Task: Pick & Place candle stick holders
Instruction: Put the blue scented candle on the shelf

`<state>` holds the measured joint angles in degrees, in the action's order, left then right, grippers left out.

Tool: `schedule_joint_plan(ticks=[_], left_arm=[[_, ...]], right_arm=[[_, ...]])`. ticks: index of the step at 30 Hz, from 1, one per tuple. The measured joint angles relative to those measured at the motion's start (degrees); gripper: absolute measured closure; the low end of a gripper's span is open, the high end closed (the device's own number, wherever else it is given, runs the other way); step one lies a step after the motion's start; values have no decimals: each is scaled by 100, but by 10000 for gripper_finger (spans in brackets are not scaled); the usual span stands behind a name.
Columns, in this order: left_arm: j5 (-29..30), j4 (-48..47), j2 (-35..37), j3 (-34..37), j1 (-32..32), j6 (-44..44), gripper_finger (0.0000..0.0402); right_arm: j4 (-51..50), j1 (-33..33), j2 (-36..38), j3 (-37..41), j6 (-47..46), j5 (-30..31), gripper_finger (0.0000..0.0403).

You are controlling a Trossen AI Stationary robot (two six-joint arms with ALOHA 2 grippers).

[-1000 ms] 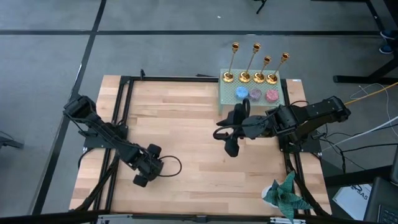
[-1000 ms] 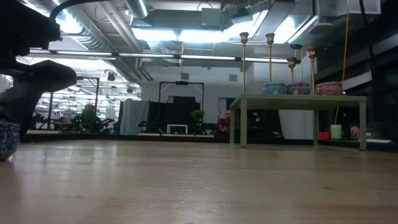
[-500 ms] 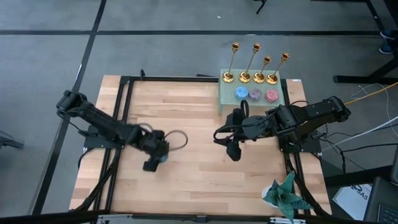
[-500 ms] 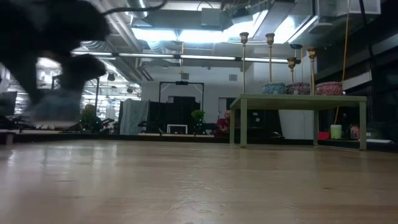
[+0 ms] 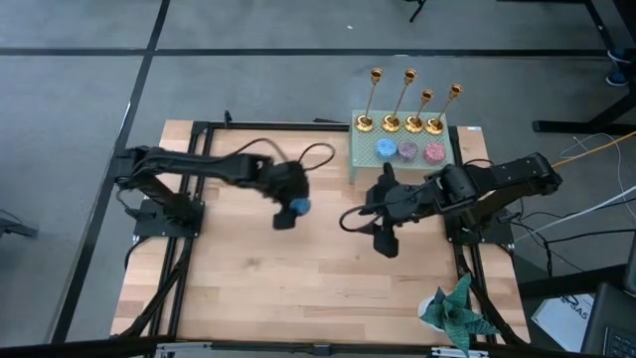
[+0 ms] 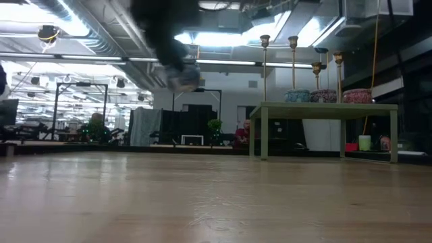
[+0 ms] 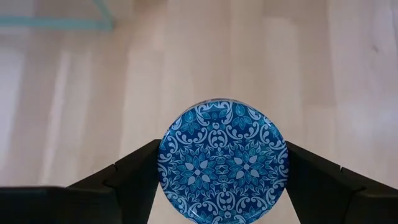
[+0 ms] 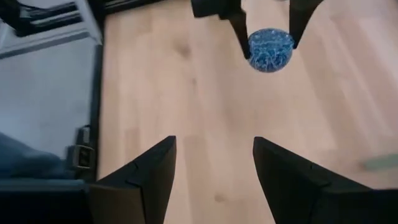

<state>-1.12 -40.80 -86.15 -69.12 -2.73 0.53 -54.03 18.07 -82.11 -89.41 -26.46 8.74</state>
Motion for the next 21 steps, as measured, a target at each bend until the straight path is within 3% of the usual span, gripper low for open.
schedule_joint_plan(ticks=[5,8,17,21], left_arm=[[9,-274,-883,-1209,-388,-593,115],[14,-311,-1338,-1891,-577,-819,115],[336,-416,-2334,-3721,-972,-1221,115],[338,-776,-2889,-4606,-1214,-994,115]], right_arm=[[-256,79,478,141,-11,630,185],[-91,226,1039,593,-96,690,185],[1723,366,2889,2979,-309,536,185],[2305,354,3610,3917,-317,527,185]])
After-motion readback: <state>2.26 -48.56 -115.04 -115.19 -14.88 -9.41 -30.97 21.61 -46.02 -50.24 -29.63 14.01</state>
